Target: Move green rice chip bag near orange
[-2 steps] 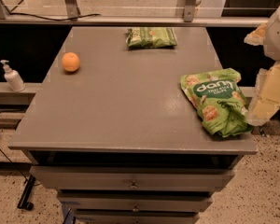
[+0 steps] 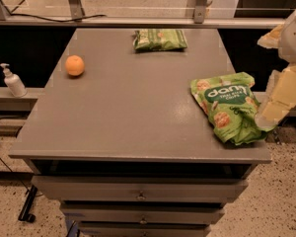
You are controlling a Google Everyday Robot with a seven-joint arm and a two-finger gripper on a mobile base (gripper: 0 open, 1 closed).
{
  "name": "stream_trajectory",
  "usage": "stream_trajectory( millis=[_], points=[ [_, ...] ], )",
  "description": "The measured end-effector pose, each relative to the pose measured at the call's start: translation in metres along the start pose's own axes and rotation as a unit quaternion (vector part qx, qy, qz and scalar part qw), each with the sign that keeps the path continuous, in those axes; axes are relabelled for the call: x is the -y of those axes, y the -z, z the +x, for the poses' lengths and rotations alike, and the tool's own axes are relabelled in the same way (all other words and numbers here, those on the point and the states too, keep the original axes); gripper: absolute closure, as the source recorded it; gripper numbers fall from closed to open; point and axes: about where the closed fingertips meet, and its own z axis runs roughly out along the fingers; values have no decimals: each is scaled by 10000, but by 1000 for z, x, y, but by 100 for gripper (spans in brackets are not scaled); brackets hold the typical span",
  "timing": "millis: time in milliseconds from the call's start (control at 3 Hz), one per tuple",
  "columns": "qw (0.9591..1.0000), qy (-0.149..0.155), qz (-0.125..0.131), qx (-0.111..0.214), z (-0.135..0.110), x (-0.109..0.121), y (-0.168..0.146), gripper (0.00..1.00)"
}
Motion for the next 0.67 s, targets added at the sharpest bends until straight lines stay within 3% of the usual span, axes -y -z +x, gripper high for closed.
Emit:
stream_trajectory(
  millis=[667],
  points=[
    [9955,-587,-161,724,7,37,-67,0]
  ],
)
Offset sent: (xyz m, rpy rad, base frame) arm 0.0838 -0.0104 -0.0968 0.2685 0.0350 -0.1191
